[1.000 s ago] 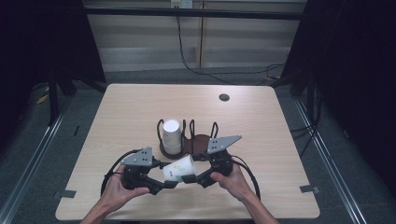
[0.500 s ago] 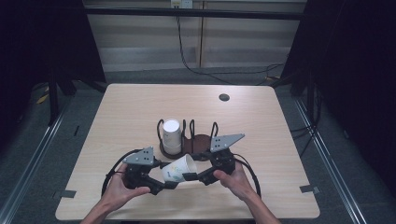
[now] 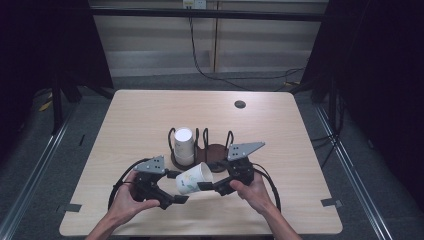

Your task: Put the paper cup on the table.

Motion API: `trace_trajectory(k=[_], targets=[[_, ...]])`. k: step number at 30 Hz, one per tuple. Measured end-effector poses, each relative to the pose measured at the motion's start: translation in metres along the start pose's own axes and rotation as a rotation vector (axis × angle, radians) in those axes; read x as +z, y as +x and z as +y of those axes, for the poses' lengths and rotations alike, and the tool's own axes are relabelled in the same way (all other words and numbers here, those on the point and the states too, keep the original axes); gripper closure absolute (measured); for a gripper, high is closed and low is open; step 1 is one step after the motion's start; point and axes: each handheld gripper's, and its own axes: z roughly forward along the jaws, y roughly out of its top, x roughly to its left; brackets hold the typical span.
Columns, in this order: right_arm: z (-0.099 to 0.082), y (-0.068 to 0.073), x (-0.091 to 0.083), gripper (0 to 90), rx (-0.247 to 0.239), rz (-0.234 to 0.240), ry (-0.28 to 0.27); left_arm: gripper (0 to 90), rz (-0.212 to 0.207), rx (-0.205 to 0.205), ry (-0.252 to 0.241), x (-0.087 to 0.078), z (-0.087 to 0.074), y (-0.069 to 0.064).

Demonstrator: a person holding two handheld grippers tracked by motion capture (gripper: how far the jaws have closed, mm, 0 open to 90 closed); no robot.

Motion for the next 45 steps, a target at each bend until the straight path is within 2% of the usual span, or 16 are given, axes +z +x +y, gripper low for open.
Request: trace_trajectory(k=[8, 10, 13, 18, 20, 22, 24, 26, 34, 35, 37, 39, 40, 42, 45], targets=[[-0.001, -0.001, -0.001, 28.1, 0.004, -0.029, 0.007, 16.1, 0.031, -0.015, 0.025, -0.003, -0.003, 0.004], [-0.001, -0.001, -0.002, 28.3, 0.005, -0.035, 0.009, 16.0, 0.036, -0.013, 0.027, -0.003, -0.002, 0.004], [-0.001, 0.000, -0.002, 28.3, 0.007, -0.044, 0.019, 16.0, 0.039, 0.012, 0.035, -0.004, -0.003, 0.003], [0.000, -0.003, -0.004, 28.6, 0.016, -0.066, 0.031, 16.0, 0.048, 0.011, 0.052, -0.006, -0.003, 0.004], [0.000, -0.003, -0.006, 28.7, 0.017, -0.073, 0.033, 16.0, 0.067, -0.004, 0.059, -0.008, -0.003, 0.006], [0.000, -0.003, -0.007, 28.8, 0.022, -0.079, 0.036, 16.1, 0.079, 0.000, 0.065, -0.009, -0.004, 0.007], [-0.001, -0.003, -0.007, 28.9, 0.028, -0.087, 0.044, 16.0, 0.079, -0.002, 0.087, -0.012, -0.006, 0.009], [0.000, -0.002, -0.009, 29.0, 0.035, -0.103, 0.057, 16.0, 0.094, -0.020, 0.074, -0.013, -0.007, 0.011], [-0.002, -0.002, -0.018, 29.1, 0.036, -0.140, 0.088, 16.0, 0.100, -0.010, 0.096, -0.016, -0.010, 0.010], [-0.002, -0.002, -0.020, 29.2, 0.038, -0.146, 0.089, 16.1, 0.116, -0.026, 0.106, -0.017, -0.012, 0.011], [-0.003, -0.003, -0.023, 29.2, 0.043, -0.155, 0.095, 16.1, 0.114, -0.067, 0.097, -0.018, -0.014, 0.013], [-0.004, -0.004, -0.025, 29.2, 0.041, -0.158, 0.098, 16.1, 0.122, -0.070, 0.091, -0.020, -0.015, 0.014], [-0.005, -0.004, -0.028, 29.0, 0.046, -0.155, 0.093, 16.1, 0.151, -0.067, 0.089, -0.023, -0.015, 0.015], [-0.005, -0.004, -0.033, 29.0, 0.050, -0.151, 0.079, 16.1, 0.146, -0.074, 0.084, -0.024, -0.016, 0.016], [-0.006, -0.004, -0.039, 29.1, 0.052, -0.171, 0.087, 16.1, 0.150, -0.062, 0.071, -0.027, -0.018, 0.016]])
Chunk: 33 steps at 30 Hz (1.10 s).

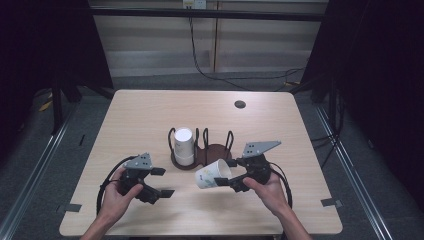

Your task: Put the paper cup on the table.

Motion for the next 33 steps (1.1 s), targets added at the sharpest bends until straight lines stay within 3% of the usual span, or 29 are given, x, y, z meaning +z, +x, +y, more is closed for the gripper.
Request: trace_trajectory(k=[2, 4, 20, 33], targets=[[-0.001, -0.001, -0.004, 29.1, 0.003, -0.014, 0.012, 16.1, 0.003, 0.004, -0.034, -0.002, -0.002, 0.000], [-0.002, -0.002, -0.008, 29.1, 0.001, -0.029, 0.029, 16.1, 0.008, 0.000, -0.036, -0.003, -0.003, 0.001], [-0.011, -0.015, -0.032, 29.0, 0.036, -0.088, 0.074, 16.3, 0.078, -0.012, -0.013, -0.002, -0.009, 0.010], [-0.009, -0.028, -0.043, 29.1, 0.044, -0.165, 0.160, 16.4, 0.069, 0.008, -0.005, 0.000, -0.010, 0.011]])
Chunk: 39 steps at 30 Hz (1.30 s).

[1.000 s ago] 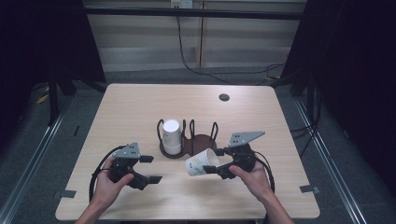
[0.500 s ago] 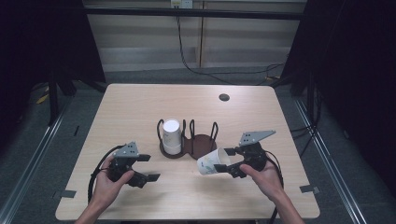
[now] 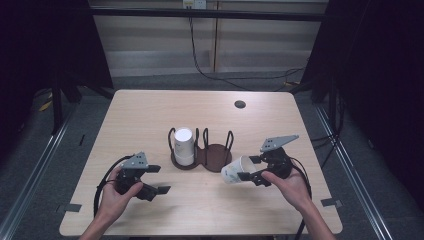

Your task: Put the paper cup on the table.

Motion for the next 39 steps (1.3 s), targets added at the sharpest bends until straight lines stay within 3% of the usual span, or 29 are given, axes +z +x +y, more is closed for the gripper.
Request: trace_trajectory(k=[11, 39], targets=[[0.001, -0.014, -0.001, 28.2, 0.022, -0.058, 0.066, 16.4, 0.014, -0.002, 0.004, -0.001, -0.001, 0.001], [0.025, -0.051, 0.001, 27.1, 0.035, -0.188, 0.219, 16.4, 0.004, 0.005, -0.001, 0.000, 0.000, 0.004]])
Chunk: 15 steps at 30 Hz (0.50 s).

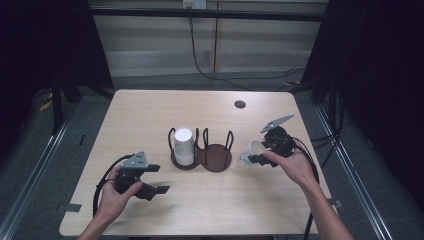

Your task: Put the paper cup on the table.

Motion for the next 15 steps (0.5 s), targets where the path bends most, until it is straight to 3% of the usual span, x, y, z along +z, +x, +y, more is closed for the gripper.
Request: trace_trajectory(k=[15], targets=[[0.014, -0.015, 0.006, 26.0, 0.008, -0.048, 0.085, 16.4, 0.008, 0.017, 0.004, 0.000, 0.001, -0.001]])
